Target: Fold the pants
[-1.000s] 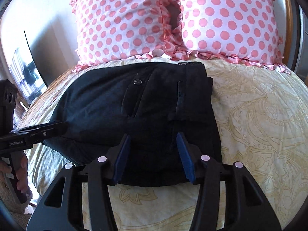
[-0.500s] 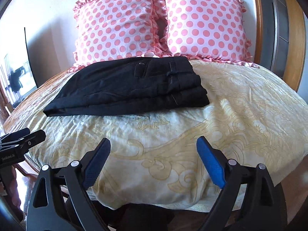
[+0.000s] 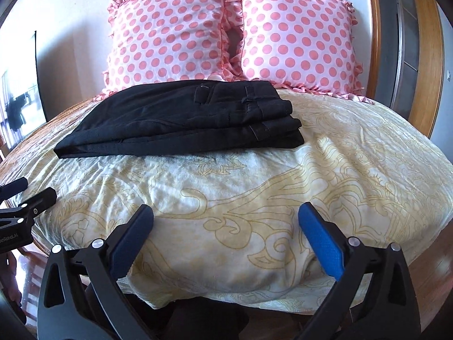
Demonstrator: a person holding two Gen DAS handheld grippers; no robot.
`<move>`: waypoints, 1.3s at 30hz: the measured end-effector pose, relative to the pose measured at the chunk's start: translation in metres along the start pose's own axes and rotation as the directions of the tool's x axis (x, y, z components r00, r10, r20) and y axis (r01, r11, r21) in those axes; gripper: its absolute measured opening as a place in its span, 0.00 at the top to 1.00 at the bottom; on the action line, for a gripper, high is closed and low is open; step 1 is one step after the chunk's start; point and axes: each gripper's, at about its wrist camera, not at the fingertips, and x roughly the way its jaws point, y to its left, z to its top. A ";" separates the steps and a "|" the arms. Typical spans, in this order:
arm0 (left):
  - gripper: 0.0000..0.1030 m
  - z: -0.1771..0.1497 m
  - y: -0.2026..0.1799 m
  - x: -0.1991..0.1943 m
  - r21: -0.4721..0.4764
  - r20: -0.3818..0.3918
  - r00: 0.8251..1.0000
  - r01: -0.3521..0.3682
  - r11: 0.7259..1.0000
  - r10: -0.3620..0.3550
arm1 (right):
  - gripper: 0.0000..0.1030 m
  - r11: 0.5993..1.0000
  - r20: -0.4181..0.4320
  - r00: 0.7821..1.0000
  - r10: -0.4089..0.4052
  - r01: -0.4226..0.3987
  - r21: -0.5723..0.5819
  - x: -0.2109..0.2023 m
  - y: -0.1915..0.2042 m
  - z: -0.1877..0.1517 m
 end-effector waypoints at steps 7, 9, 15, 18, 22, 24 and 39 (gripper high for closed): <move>0.02 0.001 0.000 -0.001 0.001 0.011 1.000 0.001 1.000 -0.001 | 0.01 1.000 0.016 1.000 0.000 0.000 -0.001 -0.003 0.000 -0.002; 0.02 0.002 0.000 -0.001 0.000 0.015 1.000 0.001 1.000 -0.001 | 0.01 1.000 0.016 1.000 0.000 0.000 -0.001 -0.002 0.000 -0.003; 0.02 0.001 0.000 -0.001 0.000 0.016 1.000 0.001 1.000 -0.001 | 0.01 1.000 0.018 1.000 0.001 -0.001 -0.002 -0.002 0.001 -0.002; 0.02 0.001 0.000 -0.001 0.000 0.016 1.000 0.000 1.000 0.000 | 0.01 1.000 0.020 1.000 0.002 -0.001 -0.002 -0.002 0.001 -0.003; 0.02 0.001 0.000 -0.001 0.000 0.016 1.000 0.000 1.000 0.000 | 0.01 1.000 0.021 1.000 0.003 -0.002 -0.003 -0.003 0.001 -0.003; 0.02 0.001 -0.001 -0.001 -0.001 0.016 1.000 0.000 1.000 0.000 | 0.01 1.000 0.021 1.000 0.003 -0.003 -0.004 -0.002 0.001 -0.003; 0.02 0.001 -0.001 -0.001 -0.001 0.015 1.000 0.000 1.000 0.000 | 0.01 1.000 0.023 1.000 -0.001 0.001 -0.001 -0.002 0.003 -0.003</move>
